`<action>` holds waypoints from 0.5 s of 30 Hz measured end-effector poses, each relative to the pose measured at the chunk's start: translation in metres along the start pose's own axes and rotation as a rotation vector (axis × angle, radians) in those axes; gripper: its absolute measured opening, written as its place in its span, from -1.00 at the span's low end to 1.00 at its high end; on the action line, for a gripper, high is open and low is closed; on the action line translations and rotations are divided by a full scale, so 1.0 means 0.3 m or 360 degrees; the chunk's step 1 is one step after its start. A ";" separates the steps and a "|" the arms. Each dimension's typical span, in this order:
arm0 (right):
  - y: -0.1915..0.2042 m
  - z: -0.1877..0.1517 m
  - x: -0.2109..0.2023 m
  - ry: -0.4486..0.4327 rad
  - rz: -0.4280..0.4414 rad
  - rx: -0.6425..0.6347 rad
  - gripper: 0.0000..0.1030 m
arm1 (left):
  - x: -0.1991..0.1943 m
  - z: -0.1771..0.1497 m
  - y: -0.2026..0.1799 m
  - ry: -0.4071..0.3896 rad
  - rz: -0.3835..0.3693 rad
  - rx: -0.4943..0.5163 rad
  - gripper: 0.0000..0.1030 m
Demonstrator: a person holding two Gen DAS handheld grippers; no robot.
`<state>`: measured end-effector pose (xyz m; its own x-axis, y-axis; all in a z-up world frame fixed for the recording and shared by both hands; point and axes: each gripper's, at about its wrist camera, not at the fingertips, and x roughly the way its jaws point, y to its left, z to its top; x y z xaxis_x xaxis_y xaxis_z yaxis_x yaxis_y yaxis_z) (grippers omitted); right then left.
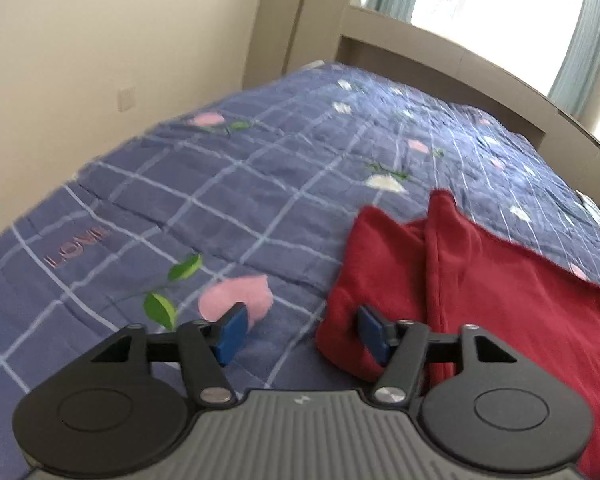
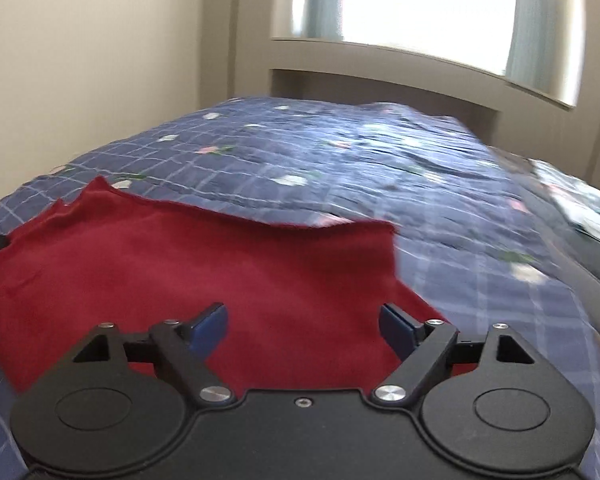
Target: Fold small clothes
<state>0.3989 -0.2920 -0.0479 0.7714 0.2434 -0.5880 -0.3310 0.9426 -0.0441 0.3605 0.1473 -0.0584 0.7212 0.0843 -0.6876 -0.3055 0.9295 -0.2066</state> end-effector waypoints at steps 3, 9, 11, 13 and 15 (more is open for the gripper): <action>0.000 0.053 0.096 0.0015 0.0103 -0.0013 0.66 | -0.033 0.038 -0.035 -0.0123 -0.0039 0.0007 0.61; -0.037 0.114 0.245 0.0058 0.0090 0.0045 0.66 | 0.069 0.129 -0.192 -0.0128 -0.0158 0.0157 0.70; -0.057 0.116 0.281 0.0086 0.0058 0.0069 0.66 | 0.149 0.147 -0.244 -0.0071 -0.0135 0.0199 0.70; -0.080 0.111 0.310 0.0103 0.0042 0.0096 0.66 | 0.227 0.159 -0.277 -0.0024 -0.0120 0.0213 0.66; -0.103 0.100 0.323 0.0104 0.0035 0.0125 0.66 | 0.286 0.160 -0.291 0.0004 -0.0032 0.0217 0.66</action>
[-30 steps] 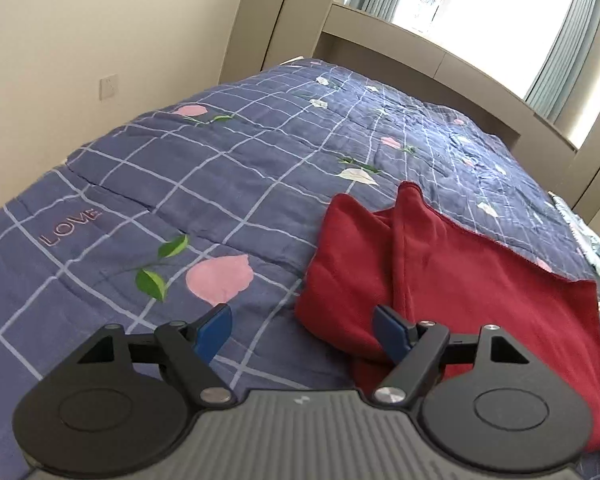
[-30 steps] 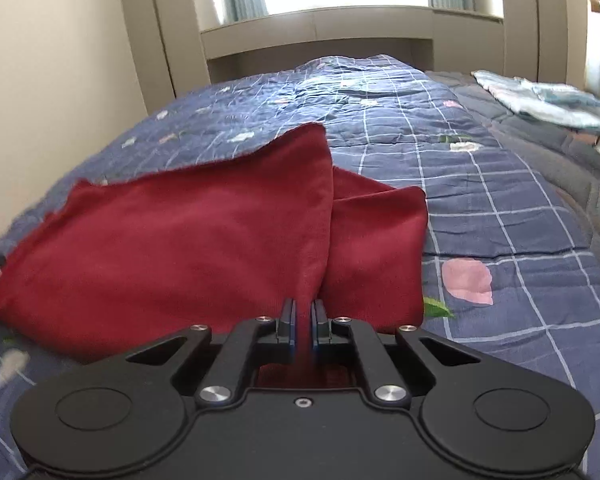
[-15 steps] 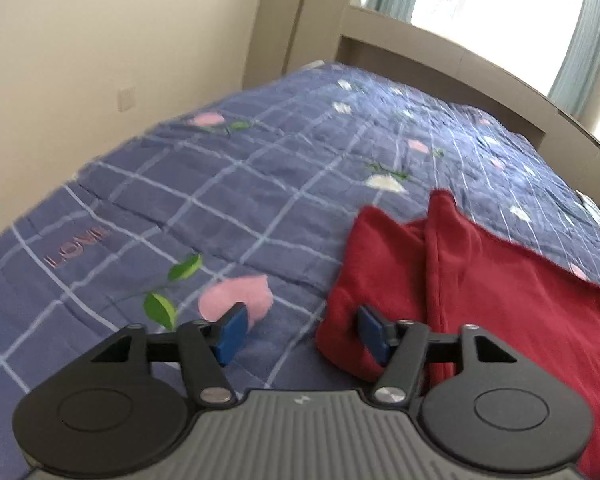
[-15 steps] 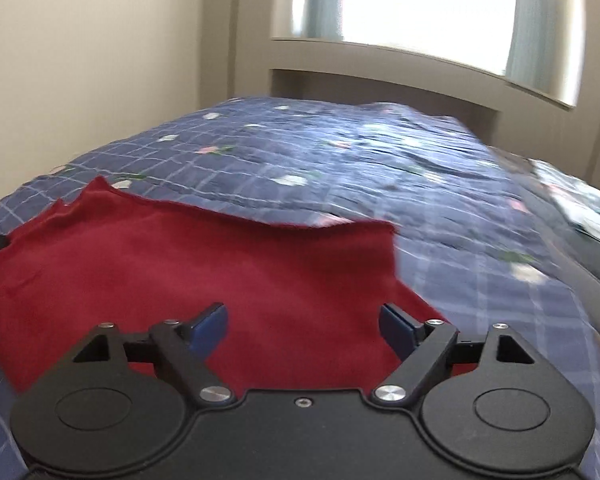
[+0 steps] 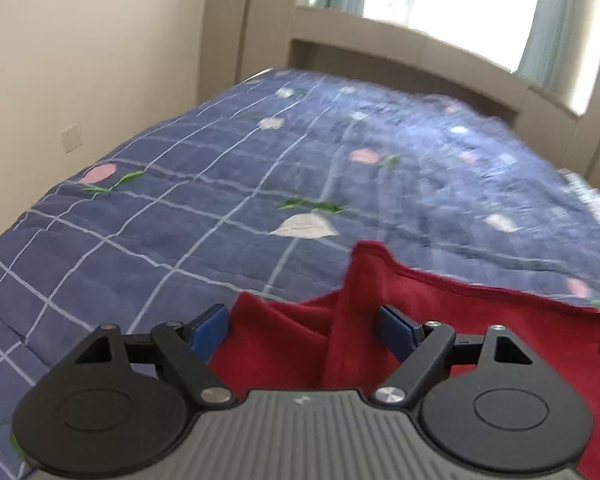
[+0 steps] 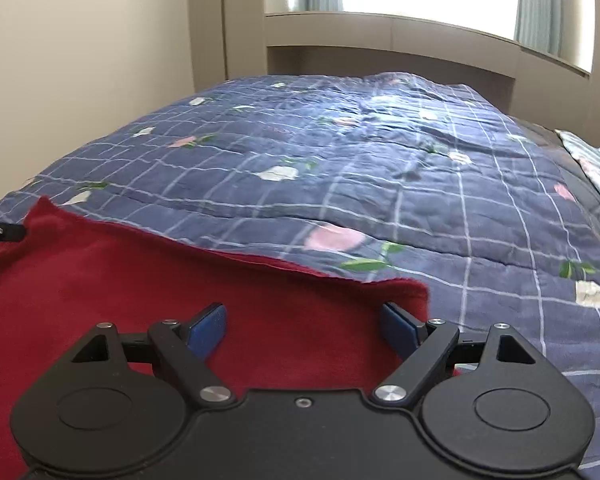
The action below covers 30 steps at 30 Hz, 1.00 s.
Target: Fold small clothes
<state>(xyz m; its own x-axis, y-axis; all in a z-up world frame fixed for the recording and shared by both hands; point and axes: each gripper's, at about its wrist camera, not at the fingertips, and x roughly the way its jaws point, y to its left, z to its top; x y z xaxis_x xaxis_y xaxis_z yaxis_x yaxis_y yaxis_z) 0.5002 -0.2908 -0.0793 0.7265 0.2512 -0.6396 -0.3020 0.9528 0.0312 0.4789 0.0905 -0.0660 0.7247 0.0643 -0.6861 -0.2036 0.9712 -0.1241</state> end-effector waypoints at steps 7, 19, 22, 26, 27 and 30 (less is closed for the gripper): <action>0.043 -0.013 -0.003 -0.0033 -0.0075 -0.0139 0.71 | 0.056 0.000 0.028 0.0061 0.0040 -0.0010 0.76; 0.260 -0.166 -0.262 -0.0233 -0.0284 -0.0348 0.99 | -0.259 -0.143 0.052 -0.0060 0.0031 0.0108 0.99; 0.320 -0.235 -0.295 -0.0212 -0.0292 -0.0391 0.99 | -0.274 -0.217 0.061 -0.0027 0.0052 0.0151 0.99; 0.369 -0.303 -0.295 -0.0239 -0.0397 -0.0483 0.99 | -0.258 -0.258 0.090 0.0002 0.0041 0.0097 0.99; 0.374 -0.300 -0.296 -0.0239 -0.0407 -0.0494 0.99 | -0.266 -0.261 0.099 0.0004 0.0036 0.0073 0.99; 0.382 -0.288 -0.304 -0.0218 -0.0423 -0.0497 0.99 | -0.294 -0.256 0.119 0.0044 0.0022 0.0015 0.99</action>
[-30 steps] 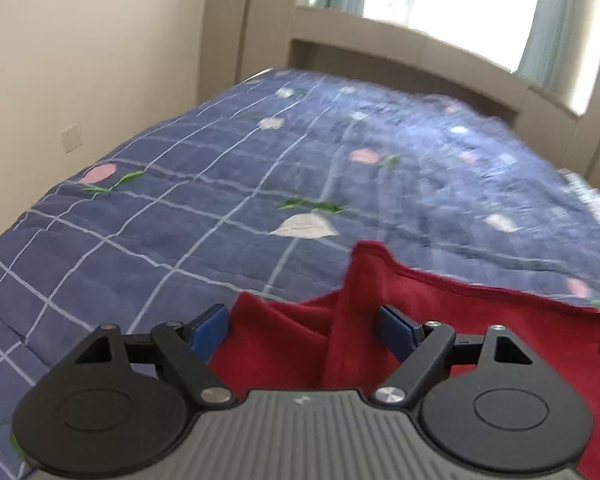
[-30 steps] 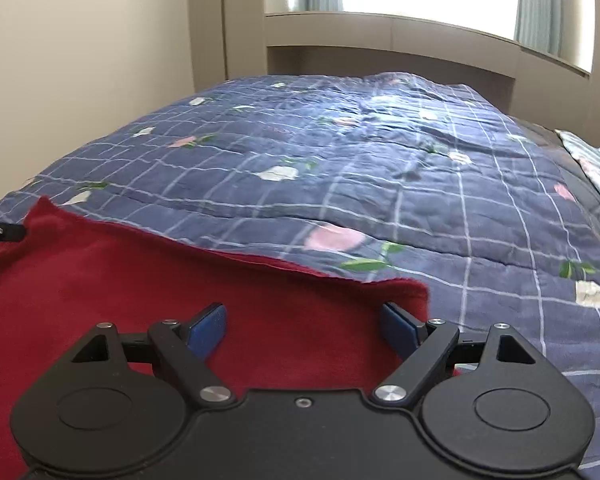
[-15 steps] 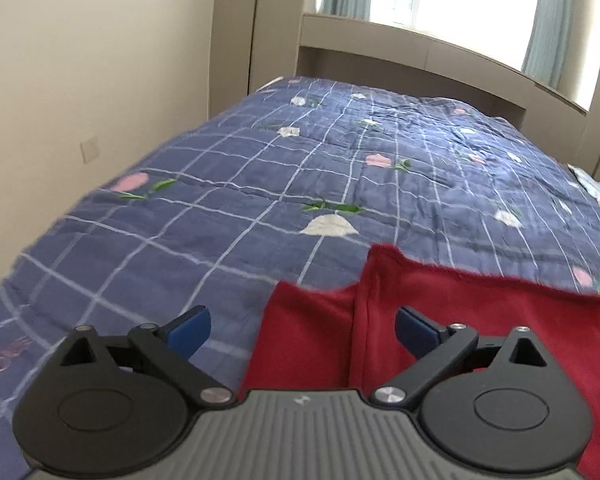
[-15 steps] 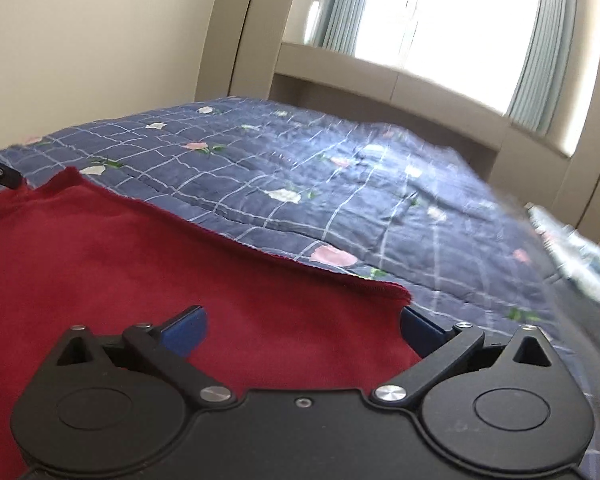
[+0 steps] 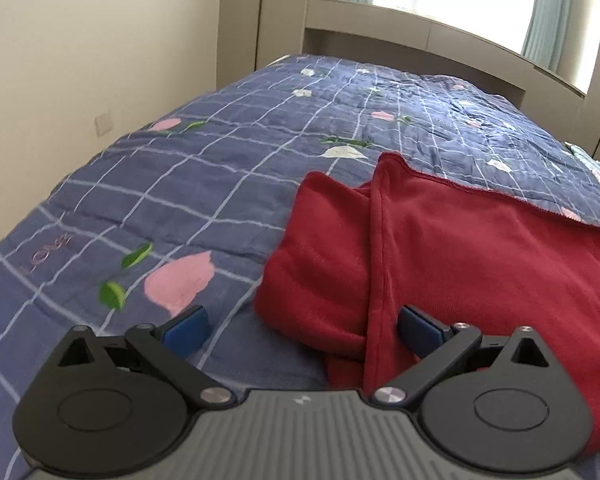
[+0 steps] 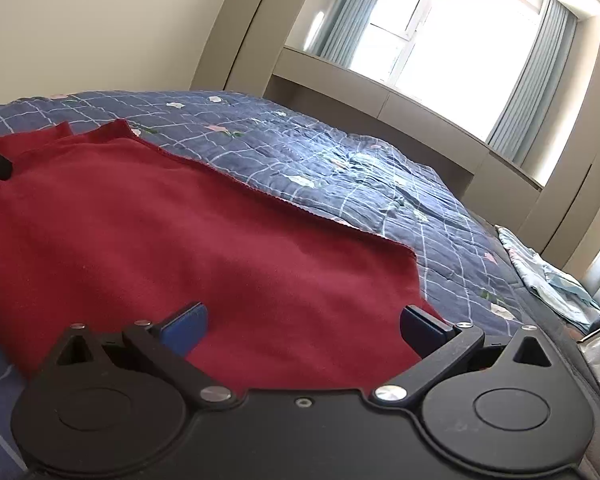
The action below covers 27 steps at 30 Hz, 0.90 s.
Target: Fold small clothes
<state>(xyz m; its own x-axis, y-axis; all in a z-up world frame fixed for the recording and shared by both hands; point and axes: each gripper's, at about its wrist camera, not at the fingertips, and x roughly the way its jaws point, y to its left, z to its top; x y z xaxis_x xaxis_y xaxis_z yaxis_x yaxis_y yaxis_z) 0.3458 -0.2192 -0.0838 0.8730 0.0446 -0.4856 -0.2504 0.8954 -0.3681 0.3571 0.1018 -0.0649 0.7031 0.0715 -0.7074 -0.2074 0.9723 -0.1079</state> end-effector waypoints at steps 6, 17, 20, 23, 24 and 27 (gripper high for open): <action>0.018 0.013 -0.087 -0.0062 0.0098 0.0069 0.99 | -0.120 -0.069 0.067 0.0044 -0.0210 -0.0282 0.99; 0.149 0.059 -0.085 -0.0070 0.0135 0.0031 0.99 | -0.121 -0.112 0.032 0.0021 -0.0387 -0.0419 0.99; 0.166 0.041 -0.052 -0.0026 0.0136 0.0005 0.99 | -0.092 -0.104 0.029 0.0002 -0.0375 -0.0438 0.99; 0.172 0.016 -0.039 -0.0033 0.0147 0.0025 0.99 | -0.072 -0.095 0.032 0.0006 -0.0373 -0.0485 0.99; 0.172 0.015 -0.039 -0.0035 0.0149 0.0029 0.99 | -0.071 -0.092 0.032 0.0012 -0.0377 -0.0497 0.99; 0.167 0.012 -0.029 -0.0021 0.0174 0.0047 0.99 | -0.074 -0.094 0.028 0.0041 -0.0459 -0.0514 0.99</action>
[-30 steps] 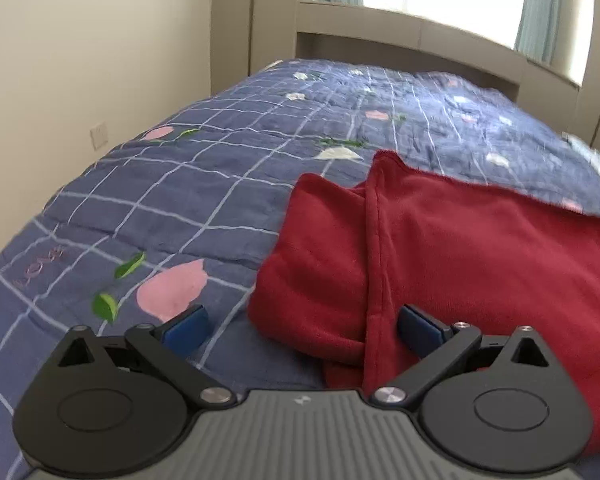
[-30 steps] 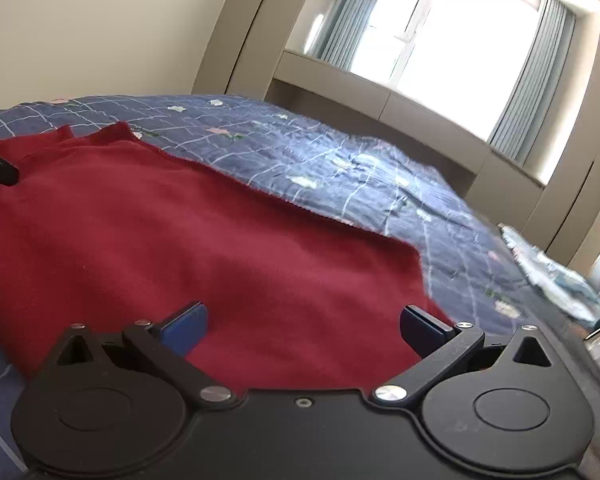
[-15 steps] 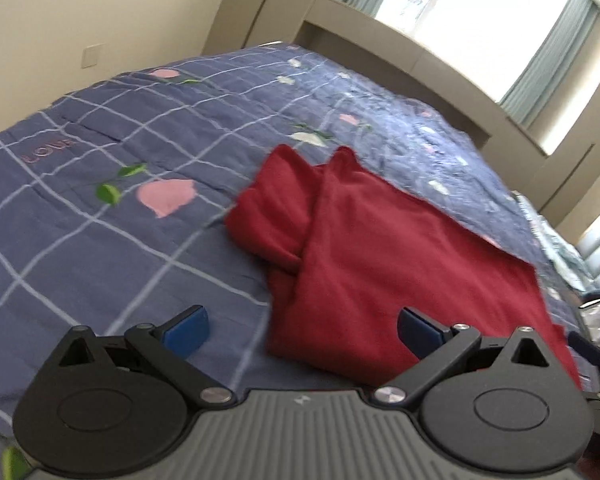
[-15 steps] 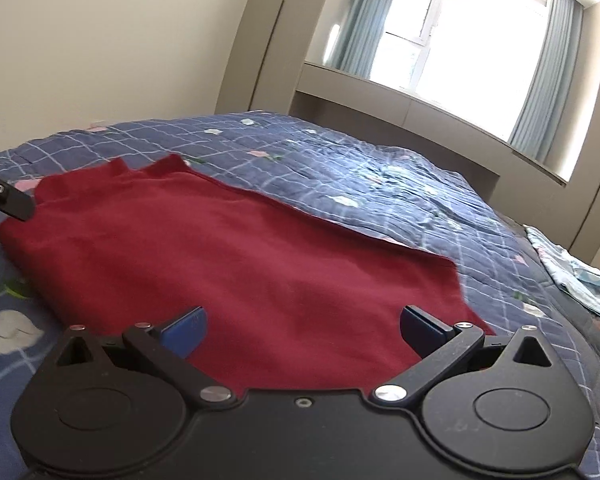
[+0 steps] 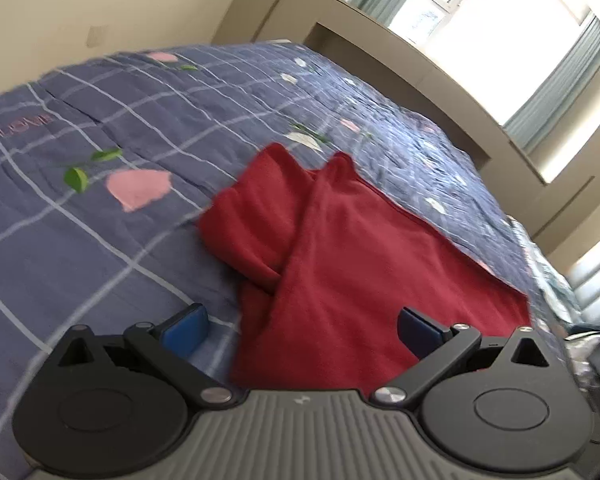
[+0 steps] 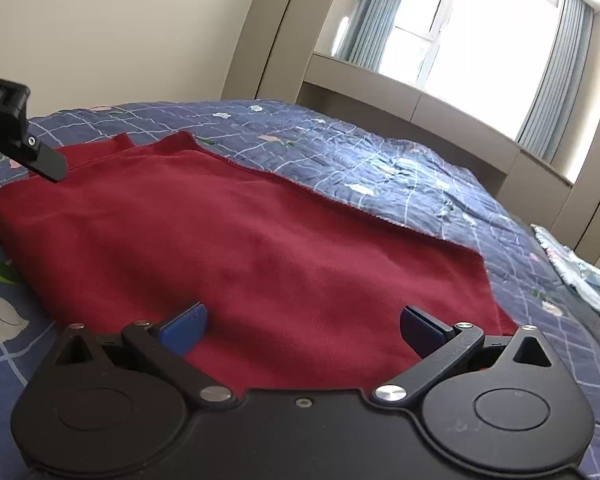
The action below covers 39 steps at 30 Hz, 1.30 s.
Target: Fold small clothes
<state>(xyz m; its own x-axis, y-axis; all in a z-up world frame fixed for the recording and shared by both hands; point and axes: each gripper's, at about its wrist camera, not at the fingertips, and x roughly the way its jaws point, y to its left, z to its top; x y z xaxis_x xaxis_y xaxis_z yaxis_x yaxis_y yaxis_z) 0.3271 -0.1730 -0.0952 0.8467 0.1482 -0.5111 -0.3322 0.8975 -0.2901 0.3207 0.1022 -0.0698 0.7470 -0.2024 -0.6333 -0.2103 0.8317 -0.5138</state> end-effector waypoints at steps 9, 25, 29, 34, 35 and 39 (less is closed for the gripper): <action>-0.016 -0.007 0.010 0.0003 0.0033 0.0048 0.99 | -0.006 -0.016 0.057 -0.0041 -0.0007 -0.0260 0.20; -0.013 -0.011 0.006 -0.0006 0.0025 0.0038 0.99 | 0.063 0.039 0.086 -0.0051 0.0100 -0.0384 -0.24; -0.013 -0.010 0.006 -0.0005 0.0024 0.0038 0.99 | 0.070 0.050 0.043 -0.0045 0.0160 -0.0303 -0.55; -0.019 -0.010 0.003 -0.0006 0.0036 0.0056 0.99 | 0.051 0.066 -0.017 -0.0075 0.0137 -0.0201 -0.73; -0.026 -0.008 -0.002 -0.0013 0.0045 0.0074 0.99 | 0.043 0.072 -0.032 -0.0085 0.0117 -0.0178 -0.73; -0.084 -0.010 -0.063 -0.0091 0.0024 0.0152 0.99 | -0.002 0.106 -0.131 -0.0127 0.0019 -0.0019 -0.74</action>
<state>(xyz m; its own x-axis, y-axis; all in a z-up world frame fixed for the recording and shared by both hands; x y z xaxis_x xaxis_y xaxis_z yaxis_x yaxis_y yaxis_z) 0.3182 -0.1996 -0.0809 0.8651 0.1831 -0.4670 -0.3063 0.9301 -0.2028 0.3486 0.0861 -0.0308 0.7923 -0.1499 -0.5915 -0.2267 0.8277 -0.5133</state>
